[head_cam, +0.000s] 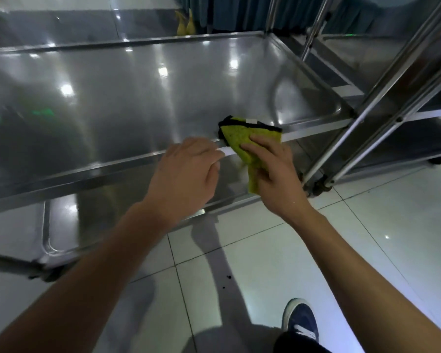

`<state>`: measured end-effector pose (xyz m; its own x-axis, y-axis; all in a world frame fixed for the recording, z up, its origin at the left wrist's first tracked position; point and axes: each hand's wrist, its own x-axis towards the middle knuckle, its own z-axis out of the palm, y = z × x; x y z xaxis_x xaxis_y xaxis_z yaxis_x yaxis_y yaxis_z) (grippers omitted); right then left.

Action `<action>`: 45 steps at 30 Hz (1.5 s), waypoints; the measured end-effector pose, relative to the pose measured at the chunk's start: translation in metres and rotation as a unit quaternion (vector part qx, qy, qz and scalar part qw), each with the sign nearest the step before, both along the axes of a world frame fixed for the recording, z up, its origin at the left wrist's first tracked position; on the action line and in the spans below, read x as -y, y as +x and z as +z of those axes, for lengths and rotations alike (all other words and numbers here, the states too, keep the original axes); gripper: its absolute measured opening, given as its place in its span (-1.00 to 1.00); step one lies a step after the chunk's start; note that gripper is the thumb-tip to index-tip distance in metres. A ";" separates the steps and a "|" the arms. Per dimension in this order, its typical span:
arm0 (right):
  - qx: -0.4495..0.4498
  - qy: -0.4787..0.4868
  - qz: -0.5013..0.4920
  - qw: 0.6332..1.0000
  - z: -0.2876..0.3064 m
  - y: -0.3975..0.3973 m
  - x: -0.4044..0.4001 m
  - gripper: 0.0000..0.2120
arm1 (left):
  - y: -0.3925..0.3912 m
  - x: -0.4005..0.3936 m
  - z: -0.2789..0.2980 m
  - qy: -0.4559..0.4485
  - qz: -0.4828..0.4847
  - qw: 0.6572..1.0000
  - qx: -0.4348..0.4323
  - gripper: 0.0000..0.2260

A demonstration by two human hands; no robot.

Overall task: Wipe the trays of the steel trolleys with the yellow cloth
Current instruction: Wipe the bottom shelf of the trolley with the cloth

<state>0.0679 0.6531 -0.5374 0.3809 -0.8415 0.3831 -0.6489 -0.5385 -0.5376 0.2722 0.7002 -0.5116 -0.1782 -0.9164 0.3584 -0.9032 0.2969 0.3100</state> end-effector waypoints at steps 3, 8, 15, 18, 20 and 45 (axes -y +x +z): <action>0.010 0.020 0.028 0.999 -0.005 0.005 -0.030 -0.45 | 0.009 -0.033 -0.015 -0.032 -0.003 0.998 -0.050 -0.78; -0.025 0.010 0.072 0.997 -0.022 0.016 -0.072 -0.50 | 0.024 -0.063 -0.043 0.028 0.002 0.995 -0.100 -0.78; -0.109 -0.017 0.145 0.983 -0.049 0.041 -0.092 -0.49 | 0.055 -0.077 -0.075 0.168 0.069 0.964 -0.193 -0.70; -0.142 -0.062 0.186 0.970 -0.053 0.053 -0.098 -0.39 | 0.071 -0.087 -0.091 0.255 0.089 0.932 -0.242 -0.66; -0.169 -0.097 0.215 0.957 -0.052 0.062 -0.103 -0.36 | 0.082 -0.093 -0.097 0.296 0.071 0.898 -0.317 -0.70; -0.021 0.134 0.041 0.990 -0.144 0.082 -0.082 -0.28 | 0.108 -0.088 -0.142 0.146 0.066 0.922 -0.352 -0.75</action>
<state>0.1504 0.7349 -0.6818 0.4633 -0.8760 0.1337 -0.6331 -0.4328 -0.6417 0.3805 0.7883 -0.6532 0.1249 -0.9891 0.0780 -0.4695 0.0103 0.8829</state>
